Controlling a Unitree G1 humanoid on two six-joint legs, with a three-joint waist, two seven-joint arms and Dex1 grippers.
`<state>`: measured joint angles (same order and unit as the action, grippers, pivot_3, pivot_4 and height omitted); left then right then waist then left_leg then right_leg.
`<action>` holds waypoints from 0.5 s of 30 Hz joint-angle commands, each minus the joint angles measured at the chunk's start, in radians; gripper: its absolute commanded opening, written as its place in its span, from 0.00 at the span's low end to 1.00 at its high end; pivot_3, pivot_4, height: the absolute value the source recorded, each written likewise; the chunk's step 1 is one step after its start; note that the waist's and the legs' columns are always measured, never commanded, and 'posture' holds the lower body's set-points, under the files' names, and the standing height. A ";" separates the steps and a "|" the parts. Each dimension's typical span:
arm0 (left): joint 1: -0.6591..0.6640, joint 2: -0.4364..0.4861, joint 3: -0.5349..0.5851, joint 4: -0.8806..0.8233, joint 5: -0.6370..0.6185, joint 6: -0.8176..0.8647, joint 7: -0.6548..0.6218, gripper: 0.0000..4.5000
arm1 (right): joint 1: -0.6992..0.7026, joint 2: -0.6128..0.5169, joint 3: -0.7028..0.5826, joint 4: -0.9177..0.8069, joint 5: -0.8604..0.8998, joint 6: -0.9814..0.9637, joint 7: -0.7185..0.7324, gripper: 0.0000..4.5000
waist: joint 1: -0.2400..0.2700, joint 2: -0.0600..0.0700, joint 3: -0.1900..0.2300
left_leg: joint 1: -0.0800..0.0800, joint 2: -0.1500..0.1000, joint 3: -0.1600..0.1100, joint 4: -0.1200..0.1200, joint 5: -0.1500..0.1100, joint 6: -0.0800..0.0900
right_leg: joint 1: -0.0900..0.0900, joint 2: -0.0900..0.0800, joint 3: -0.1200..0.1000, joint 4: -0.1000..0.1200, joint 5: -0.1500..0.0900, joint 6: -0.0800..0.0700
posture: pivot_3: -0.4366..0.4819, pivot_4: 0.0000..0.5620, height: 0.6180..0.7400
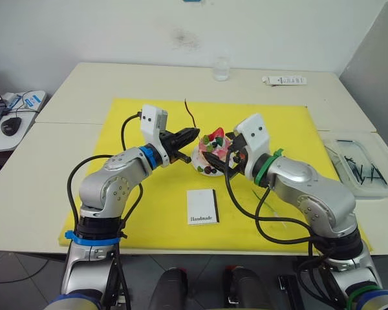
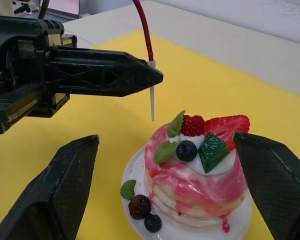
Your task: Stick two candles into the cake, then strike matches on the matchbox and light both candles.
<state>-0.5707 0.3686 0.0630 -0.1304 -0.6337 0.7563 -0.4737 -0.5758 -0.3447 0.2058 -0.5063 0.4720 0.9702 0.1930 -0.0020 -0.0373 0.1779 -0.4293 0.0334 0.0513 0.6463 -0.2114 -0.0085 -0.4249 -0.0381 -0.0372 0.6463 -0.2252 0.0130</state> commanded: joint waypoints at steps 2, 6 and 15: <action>0.003 -0.007 -0.015 -0.028 0.024 -0.032 -0.018 0.00 | -0.003 0.014 -0.032 -0.051 -0.015 0.006 -0.010 0.99 | 0.000 0.000 0.000 | 0.000 0.000 0.000 0.000 0.000 0.000 | 0.000 0.000 0.000 0.000 0.000 0.000 | 0.48 0.27 1.00; 0.004 -0.014 -0.031 -0.018 0.051 -0.051 -0.030 0.00 | 0.001 0.022 -0.036 -0.062 -0.022 0.020 -0.008 0.99 | 0.000 0.000 0.000 | 0.000 0.000 0.000 0.000 0.000 0.000 | 0.000 0.000 0.000 0.000 0.000 0.000 | 0.48 0.27 1.00; -0.006 -0.027 -0.033 0.010 0.083 -0.083 -0.047 0.00 | 0.002 0.032 -0.042 -0.079 -0.032 0.045 -0.012 0.99 | 0.000 0.000 0.000 | 0.000 0.000 0.000 0.000 0.000 0.000 | 0.000 0.000 0.000 0.000 0.000 0.000 | 0.48 0.27 1.00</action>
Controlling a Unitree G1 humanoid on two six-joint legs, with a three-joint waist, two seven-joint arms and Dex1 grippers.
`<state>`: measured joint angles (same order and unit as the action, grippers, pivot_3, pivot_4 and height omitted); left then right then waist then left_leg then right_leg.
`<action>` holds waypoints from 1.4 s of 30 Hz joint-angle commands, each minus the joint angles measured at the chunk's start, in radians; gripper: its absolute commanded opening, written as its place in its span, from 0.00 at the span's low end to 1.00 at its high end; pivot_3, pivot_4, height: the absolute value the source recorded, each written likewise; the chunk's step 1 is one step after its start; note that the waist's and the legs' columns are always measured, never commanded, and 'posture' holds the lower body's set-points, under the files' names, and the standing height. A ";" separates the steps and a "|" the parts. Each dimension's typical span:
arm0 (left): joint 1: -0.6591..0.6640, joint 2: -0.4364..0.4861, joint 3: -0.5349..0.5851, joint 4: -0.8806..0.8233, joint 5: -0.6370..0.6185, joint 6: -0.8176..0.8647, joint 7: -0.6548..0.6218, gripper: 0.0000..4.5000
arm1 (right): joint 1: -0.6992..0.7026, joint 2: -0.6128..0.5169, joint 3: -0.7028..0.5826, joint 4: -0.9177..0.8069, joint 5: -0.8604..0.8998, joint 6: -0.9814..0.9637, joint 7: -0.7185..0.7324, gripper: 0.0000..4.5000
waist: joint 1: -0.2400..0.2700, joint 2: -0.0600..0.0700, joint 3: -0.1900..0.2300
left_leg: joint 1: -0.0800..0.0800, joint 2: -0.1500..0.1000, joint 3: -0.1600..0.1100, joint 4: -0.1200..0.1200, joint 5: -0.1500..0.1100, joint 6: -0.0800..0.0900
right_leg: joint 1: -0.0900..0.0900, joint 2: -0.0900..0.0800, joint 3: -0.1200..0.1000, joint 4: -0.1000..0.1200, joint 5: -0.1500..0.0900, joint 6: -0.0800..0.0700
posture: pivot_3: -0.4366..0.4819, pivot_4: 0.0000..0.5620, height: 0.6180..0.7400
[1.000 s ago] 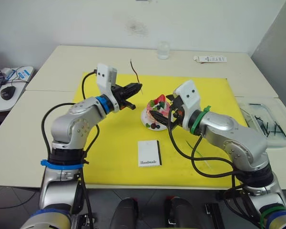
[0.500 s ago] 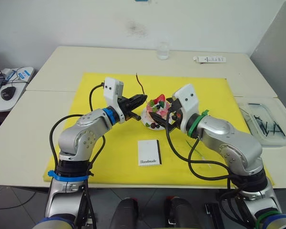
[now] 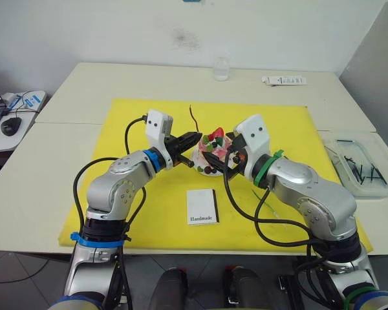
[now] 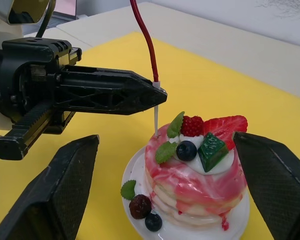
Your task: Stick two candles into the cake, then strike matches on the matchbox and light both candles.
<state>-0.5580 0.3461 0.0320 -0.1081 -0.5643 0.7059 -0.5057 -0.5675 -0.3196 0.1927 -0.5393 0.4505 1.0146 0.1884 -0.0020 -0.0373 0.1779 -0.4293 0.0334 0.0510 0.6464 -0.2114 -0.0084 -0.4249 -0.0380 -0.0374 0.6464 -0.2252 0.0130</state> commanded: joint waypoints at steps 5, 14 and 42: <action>-0.023 -0.008 0.005 0.006 0.020 -0.040 -0.026 0.00 | -0.006 0.014 -0.032 -0.050 -0.016 0.008 -0.010 0.99 | 0.000 0.000 0.000 | 0.000 0.000 0.000 0.000 0.000 0.000 | 0.000 0.000 0.000 0.000 0.000 0.000 | 0.48 0.27 1.00; -0.024 -0.026 0.006 0.031 0.036 -0.053 -0.031 0.00 | -0.002 0.015 -0.037 -0.054 -0.024 0.014 -0.010 0.99 | 0.000 0.000 0.000 | 0.000 0.000 0.000 0.000 0.000 0.000 | 0.000 0.000 0.000 0.000 0.000 0.000 | 0.48 0.27 1.00; 0.002 -0.019 -0.073 0.055 0.147 -0.155 -0.113 0.00 | -0.002 0.025 -0.047 -0.047 -0.042 0.012 -0.005 0.99 | 0.000 0.000 0.000 | 0.000 0.000 0.000 0.000 0.000 0.000 | 0.000 0.000 0.000 0.000 0.000 0.000 | 0.48 0.27 1.00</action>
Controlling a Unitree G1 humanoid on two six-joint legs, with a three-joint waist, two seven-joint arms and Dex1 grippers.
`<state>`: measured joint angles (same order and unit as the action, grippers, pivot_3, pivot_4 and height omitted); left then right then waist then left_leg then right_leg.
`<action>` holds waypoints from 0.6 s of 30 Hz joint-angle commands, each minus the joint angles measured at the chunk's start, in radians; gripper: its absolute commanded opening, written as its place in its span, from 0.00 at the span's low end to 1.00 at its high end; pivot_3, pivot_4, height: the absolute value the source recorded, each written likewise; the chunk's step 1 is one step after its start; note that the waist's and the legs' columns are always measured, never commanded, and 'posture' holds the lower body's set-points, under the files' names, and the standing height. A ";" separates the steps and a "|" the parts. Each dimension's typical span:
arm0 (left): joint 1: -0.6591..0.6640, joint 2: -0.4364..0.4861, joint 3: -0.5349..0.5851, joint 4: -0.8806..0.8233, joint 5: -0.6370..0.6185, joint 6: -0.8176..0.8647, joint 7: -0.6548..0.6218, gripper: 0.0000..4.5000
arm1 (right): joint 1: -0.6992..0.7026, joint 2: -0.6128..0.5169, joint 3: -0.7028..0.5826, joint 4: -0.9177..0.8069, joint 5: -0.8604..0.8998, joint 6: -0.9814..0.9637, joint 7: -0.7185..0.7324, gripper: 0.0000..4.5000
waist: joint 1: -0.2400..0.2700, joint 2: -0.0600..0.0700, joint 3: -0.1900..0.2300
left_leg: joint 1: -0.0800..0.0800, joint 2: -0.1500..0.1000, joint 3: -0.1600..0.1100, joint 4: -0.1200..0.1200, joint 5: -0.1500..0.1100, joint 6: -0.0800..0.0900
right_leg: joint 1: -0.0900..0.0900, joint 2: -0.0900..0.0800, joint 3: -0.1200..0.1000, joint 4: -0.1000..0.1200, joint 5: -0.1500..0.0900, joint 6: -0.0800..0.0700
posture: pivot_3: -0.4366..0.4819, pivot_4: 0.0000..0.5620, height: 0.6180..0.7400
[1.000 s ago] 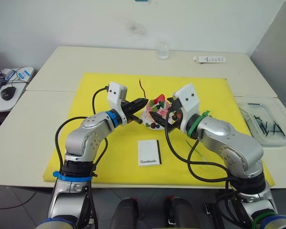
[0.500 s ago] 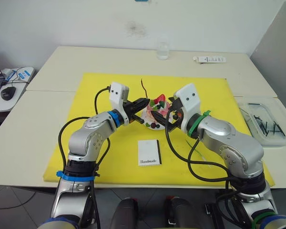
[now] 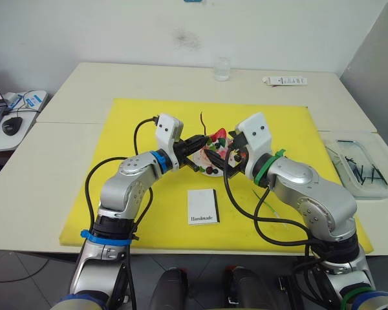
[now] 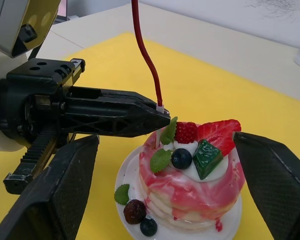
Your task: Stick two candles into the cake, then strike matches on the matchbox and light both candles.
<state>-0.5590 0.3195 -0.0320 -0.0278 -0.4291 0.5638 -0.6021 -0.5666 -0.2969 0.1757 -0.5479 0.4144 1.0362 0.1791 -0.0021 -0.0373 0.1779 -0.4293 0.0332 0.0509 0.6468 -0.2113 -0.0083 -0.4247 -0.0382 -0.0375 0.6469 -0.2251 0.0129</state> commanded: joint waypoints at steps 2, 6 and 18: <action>0.011 0.015 -0.015 -0.027 0.023 -0.021 -0.019 0.00 | -0.004 0.003 -0.030 -0.038 -0.006 -0.010 0.004 0.99 | 0.000 0.000 0.000 | 0.000 0.000 0.000 0.000 0.000 0.000 | 0.000 0.000 0.000 0.000 0.000 0.000 | 0.48 0.27 1.00; 0.027 0.024 -0.024 -0.027 0.043 -0.037 -0.028 0.00 | -0.007 0.004 -0.029 -0.036 -0.006 -0.011 0.005 0.99 | 0.000 0.000 0.000 | 0.000 0.000 0.000 0.000 0.000 0.000 | 0.000 0.000 0.000 0.000 0.000 0.000 | 0.48 0.27 1.00; 0.021 0.010 -0.035 0.021 0.083 -0.096 -0.035 0.00 | -0.010 0.005 -0.030 -0.033 -0.005 -0.010 0.008 0.99 | 0.000 0.000 0.000 | 0.000 0.000 0.000 0.000 0.000 0.000 | 0.000 0.000 0.000 0.000 0.000 0.000 | 0.48 0.27 1.00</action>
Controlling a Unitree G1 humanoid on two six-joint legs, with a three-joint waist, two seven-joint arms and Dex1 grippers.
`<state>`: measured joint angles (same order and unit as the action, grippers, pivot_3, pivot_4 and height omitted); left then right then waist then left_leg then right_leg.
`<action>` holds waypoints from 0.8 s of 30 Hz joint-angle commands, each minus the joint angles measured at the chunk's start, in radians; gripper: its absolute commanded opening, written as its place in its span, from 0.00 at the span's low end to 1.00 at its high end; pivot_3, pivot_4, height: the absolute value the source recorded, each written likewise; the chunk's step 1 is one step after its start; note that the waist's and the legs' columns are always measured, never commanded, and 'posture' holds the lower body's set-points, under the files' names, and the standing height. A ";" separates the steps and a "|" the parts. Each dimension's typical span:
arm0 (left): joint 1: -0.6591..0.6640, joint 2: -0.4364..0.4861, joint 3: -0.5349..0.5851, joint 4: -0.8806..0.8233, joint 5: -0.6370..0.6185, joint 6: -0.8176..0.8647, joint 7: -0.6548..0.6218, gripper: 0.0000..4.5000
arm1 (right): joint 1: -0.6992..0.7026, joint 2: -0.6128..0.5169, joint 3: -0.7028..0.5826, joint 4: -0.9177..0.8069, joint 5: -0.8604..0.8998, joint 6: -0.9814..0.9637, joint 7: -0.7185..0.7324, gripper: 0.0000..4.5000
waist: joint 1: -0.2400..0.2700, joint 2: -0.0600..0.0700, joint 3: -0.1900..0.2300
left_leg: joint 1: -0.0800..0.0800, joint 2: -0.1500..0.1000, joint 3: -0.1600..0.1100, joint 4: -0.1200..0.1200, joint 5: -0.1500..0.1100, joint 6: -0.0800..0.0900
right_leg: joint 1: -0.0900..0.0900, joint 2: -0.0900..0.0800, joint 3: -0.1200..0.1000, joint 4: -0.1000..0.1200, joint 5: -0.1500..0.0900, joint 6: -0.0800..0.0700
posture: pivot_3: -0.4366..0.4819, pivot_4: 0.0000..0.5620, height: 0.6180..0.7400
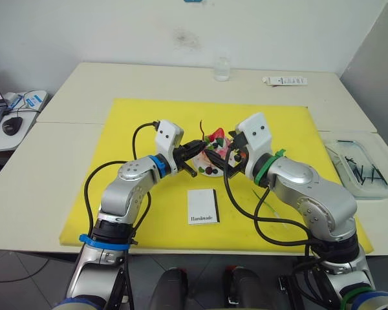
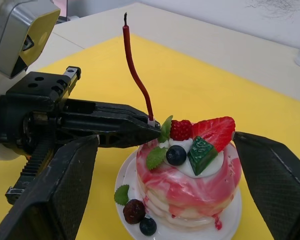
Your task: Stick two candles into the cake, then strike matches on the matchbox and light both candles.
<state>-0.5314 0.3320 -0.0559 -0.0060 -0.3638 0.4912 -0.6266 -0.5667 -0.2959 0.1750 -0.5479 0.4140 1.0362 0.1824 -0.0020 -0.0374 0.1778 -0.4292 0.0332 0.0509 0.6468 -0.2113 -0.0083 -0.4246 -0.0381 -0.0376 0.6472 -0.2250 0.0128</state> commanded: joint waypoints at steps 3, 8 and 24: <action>-0.008 -0.005 -0.009 0.004 0.023 -0.031 -0.012 0.00 | -0.010 0.005 -0.029 -0.032 -0.006 -0.010 0.005 0.99 | 0.000 0.000 0.000 | 0.000 0.000 0.000 0.000 0.000 0.000 | 0.000 0.000 0.000 0.000 0.000 0.000 | 0.48 0.27 1.00; -0.013 -0.007 0.008 0.004 0.019 -0.034 -0.008 0.25 | -0.014 0.008 -0.030 -0.030 -0.007 -0.012 0.010 1.00 | 0.000 0.000 0.000 | 0.000 0.000 0.000 0.000 0.000 0.000 | 0.000 0.000 0.000 0.000 0.000 0.000 | 0.48 0.27 1.00; 0.018 0.045 0.054 -0.073 0.000 0.014 -0.002 0.53 | -0.014 0.006 -0.036 -0.026 -0.006 -0.015 0.023 1.00 | 0.000 0.000 0.000 | 0.000 0.000 0.000 0.000 0.000 0.000 | 0.000 0.000 0.000 0.000 0.000 0.000 | 0.48 0.27 1.00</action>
<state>-0.5152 0.3616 -0.0303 -0.0238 -0.3513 0.5010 -0.6311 -0.5679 -0.2884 0.1695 -0.5459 0.4131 1.0360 0.1984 -0.0022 -0.0374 0.1778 -0.4291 0.0336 0.0507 0.6469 -0.2113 -0.0083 -0.4246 -0.0380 -0.0375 0.6474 -0.2249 0.0127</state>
